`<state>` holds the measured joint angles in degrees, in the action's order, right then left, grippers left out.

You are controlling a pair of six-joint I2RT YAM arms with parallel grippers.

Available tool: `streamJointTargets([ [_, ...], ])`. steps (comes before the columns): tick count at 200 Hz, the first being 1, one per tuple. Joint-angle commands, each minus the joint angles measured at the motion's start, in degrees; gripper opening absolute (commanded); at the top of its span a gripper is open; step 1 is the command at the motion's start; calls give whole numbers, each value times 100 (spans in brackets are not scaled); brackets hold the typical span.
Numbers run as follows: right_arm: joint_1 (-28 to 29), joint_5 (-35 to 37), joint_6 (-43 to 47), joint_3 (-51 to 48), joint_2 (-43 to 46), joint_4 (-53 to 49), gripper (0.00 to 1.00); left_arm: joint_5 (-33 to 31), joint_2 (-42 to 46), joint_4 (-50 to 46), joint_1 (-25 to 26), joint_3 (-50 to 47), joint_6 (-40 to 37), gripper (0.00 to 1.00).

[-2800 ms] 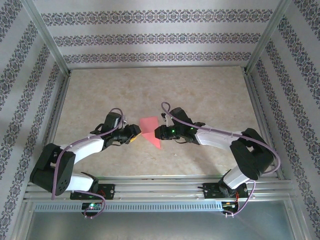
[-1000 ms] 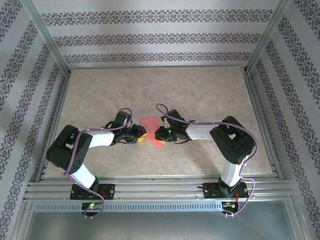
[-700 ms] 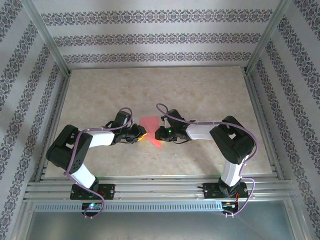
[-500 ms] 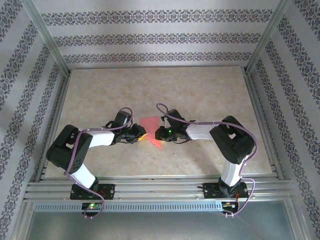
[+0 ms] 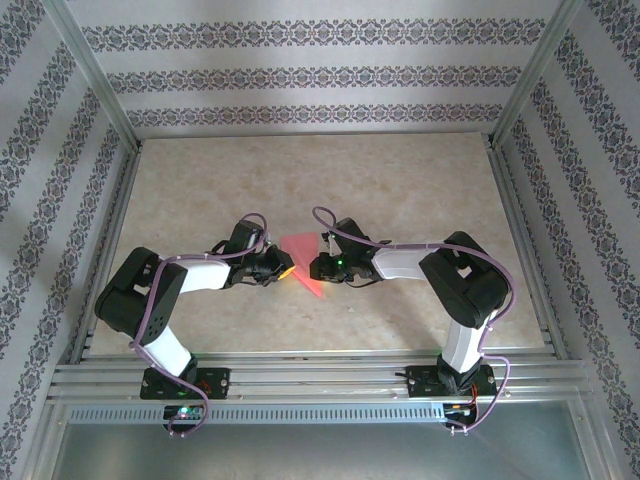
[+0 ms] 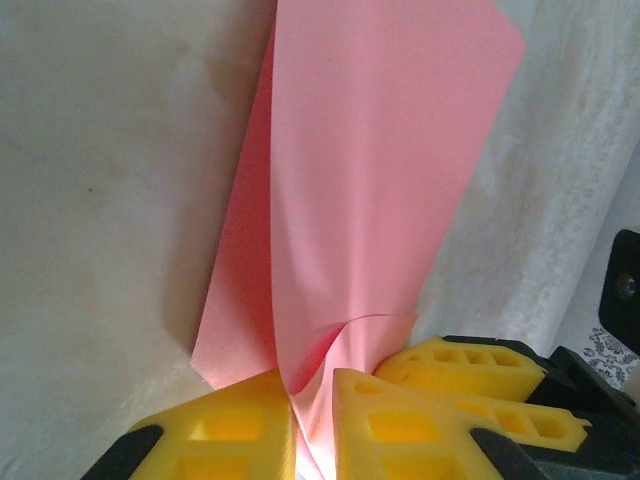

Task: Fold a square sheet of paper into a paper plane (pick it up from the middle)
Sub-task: Fourth fold the wing at the center of the table.

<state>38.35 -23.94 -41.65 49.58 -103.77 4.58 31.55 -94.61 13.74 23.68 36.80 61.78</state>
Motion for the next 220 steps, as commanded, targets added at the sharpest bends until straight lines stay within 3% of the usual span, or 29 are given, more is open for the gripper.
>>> streamJointTargets([
  [1,-77,30,163,-124,-120,-98,23,89,-126,261,64,141,-130,17],
  [28,-98,-5,369,-103,7,-106,25,49,-150,202,59,179,-106,11],
  [61,-90,260,908,-185,835,-247,32,-95,29,-353,63,317,-78,8],
  [118,582,2034,1284,-1022,1939,55,41,-973,276,-1971,445,987,-27,7],
  [156,1148,2773,1726,-985,1680,248,46,-1670,260,-2963,744,1531,-21,7],
  [220,1421,3135,1418,-757,979,705,43,-1792,65,-3237,936,1876,197,7],
])
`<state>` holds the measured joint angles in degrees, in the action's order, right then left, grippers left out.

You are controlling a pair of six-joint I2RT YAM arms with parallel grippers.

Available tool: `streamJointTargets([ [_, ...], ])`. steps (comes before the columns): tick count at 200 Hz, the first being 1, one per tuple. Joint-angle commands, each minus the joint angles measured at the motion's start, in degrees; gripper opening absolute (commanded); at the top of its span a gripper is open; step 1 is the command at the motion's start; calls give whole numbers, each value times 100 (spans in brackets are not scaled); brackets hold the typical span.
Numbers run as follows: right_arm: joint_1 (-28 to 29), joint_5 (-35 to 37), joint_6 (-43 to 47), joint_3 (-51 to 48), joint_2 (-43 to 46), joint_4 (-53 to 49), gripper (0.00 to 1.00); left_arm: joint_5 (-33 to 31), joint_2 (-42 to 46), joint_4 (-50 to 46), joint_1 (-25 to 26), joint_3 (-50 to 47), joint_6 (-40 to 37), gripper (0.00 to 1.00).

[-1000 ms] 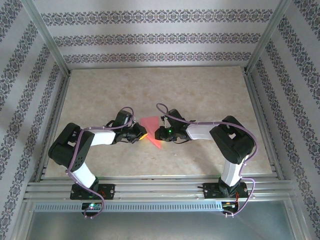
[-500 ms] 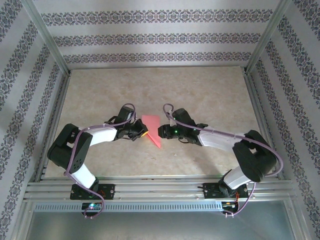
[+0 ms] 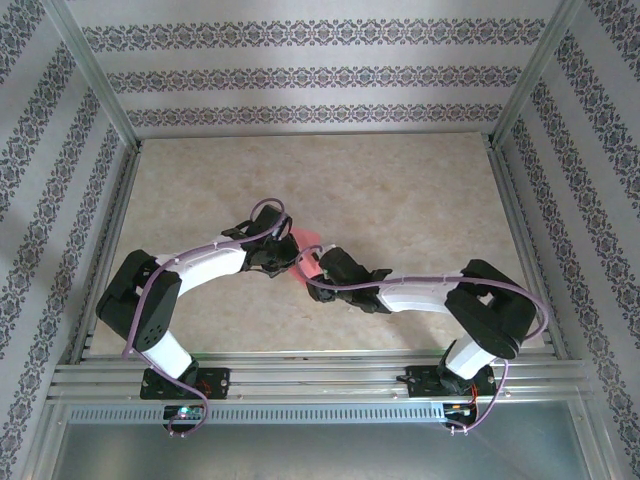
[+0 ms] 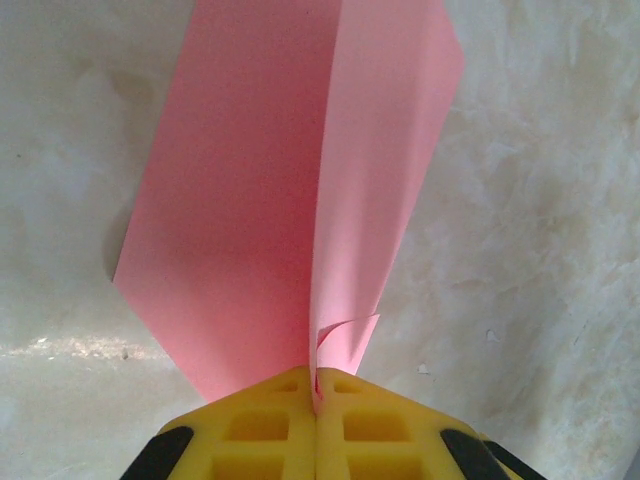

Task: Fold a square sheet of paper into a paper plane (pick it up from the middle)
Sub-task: Fourth fold the wing at the center of the table.

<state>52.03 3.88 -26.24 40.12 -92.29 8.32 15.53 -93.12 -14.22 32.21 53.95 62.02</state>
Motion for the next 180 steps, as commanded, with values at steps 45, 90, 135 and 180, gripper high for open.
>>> streamJointTargets([
  [45,62,88,-155,131,-321,735,40,-105,-97,-223,84,61,422,7],
  [90,69,65,-21,-334,68,1106,45,-163,-110,-227,88,41,458,7],
  [135,77,-103,276,-388,46,1111,45,-138,-136,-231,88,79,543,8],
  [180,167,-105,360,-159,-255,1150,45,-23,-162,-127,75,35,746,8],
])
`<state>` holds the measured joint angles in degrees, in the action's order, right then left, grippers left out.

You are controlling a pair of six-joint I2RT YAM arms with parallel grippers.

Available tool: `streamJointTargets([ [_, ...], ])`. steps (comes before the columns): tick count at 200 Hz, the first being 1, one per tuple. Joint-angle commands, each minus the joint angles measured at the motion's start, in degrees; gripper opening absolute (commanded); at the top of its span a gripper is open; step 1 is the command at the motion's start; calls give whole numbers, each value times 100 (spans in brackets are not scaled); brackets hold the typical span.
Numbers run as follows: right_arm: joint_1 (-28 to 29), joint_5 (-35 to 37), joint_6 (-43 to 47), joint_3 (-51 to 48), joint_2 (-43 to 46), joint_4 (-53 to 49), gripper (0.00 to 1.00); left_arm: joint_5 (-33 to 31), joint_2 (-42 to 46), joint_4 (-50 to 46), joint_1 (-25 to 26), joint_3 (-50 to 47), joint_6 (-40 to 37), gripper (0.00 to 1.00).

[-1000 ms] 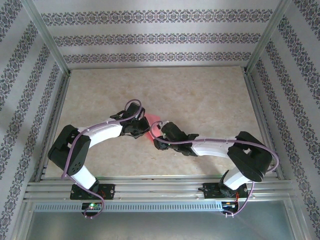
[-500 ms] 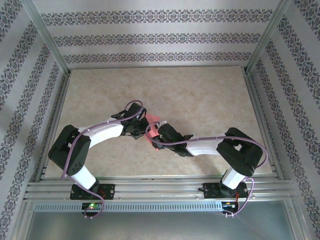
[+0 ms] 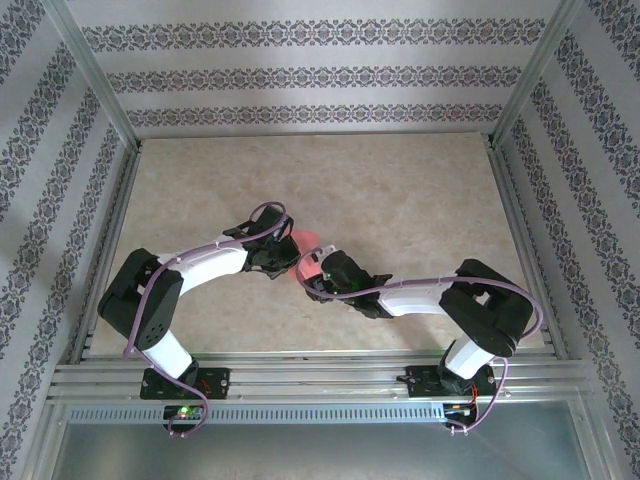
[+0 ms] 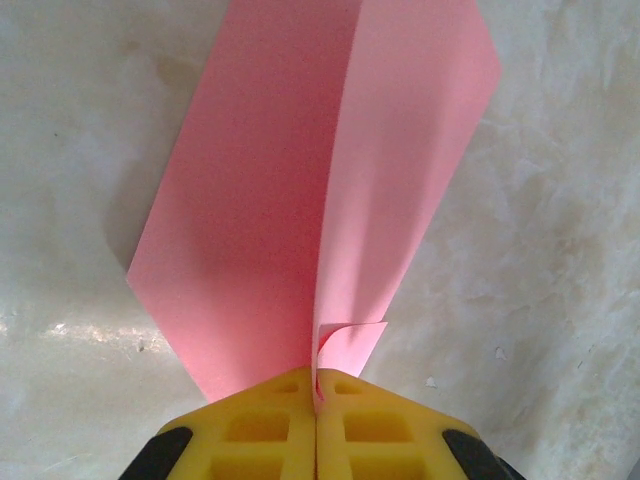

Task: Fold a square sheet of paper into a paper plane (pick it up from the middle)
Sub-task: Fourth fold the wing at the center of the table.

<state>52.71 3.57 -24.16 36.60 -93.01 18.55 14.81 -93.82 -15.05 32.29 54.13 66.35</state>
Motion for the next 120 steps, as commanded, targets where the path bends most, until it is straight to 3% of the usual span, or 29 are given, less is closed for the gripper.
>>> streamJointTargets([
  [1,104,-75,155,200,-187,130,45,49,-92,-43,67,14,320,8],
  [48,126,28,171,269,-358,150,44,171,-119,81,24,-32,456,8],
  [77,126,88,254,234,-384,147,35,215,-88,96,-12,-54,484,9],
  [120,126,45,445,117,-325,122,25,287,-110,158,-108,-90,450,18],
])
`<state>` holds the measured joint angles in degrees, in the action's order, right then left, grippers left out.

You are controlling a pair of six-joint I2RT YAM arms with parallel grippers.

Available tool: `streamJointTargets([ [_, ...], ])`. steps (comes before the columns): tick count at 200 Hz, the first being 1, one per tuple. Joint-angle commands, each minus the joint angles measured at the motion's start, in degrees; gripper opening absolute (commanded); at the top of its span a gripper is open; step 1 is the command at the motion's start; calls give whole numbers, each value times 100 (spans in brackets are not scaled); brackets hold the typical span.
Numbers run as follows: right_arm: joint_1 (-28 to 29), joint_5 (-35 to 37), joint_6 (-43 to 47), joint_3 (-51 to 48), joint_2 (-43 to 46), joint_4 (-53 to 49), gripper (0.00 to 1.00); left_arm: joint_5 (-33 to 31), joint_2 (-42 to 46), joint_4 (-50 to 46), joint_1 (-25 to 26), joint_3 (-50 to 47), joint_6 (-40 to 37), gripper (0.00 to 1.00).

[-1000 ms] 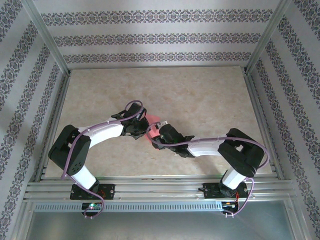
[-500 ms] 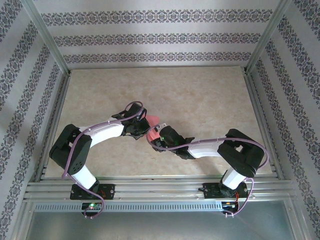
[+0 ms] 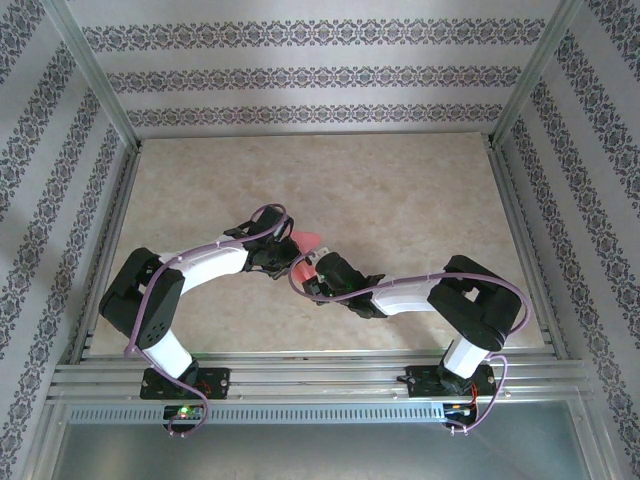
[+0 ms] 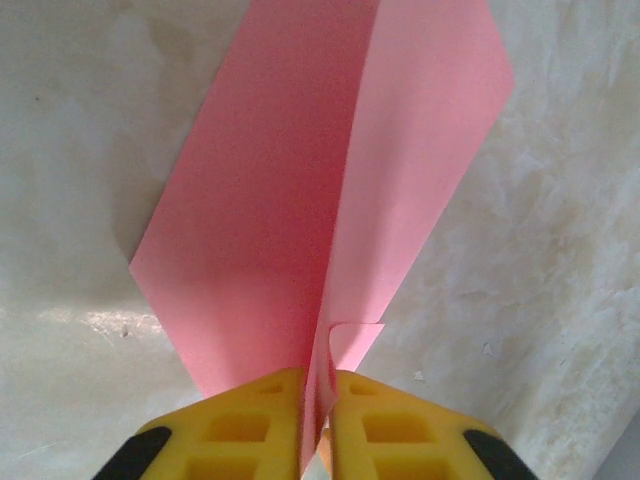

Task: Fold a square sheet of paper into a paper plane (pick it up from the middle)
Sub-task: Fourth fold the wing at the center of the table.

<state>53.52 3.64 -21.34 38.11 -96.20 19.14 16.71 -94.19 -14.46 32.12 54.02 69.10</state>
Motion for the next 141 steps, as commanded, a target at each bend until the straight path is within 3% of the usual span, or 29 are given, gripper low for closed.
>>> streamJointTargets([
  [1,45,35,164,-37,0,64,25,101,-73,100,-96,-78,174,18],
  [71,36,-187,289,-298,220,197,12,196,-230,13,-215,8,-102,23],
  [141,-8,-262,394,-471,358,361,12,452,-376,-7,-211,139,-300,38],
])
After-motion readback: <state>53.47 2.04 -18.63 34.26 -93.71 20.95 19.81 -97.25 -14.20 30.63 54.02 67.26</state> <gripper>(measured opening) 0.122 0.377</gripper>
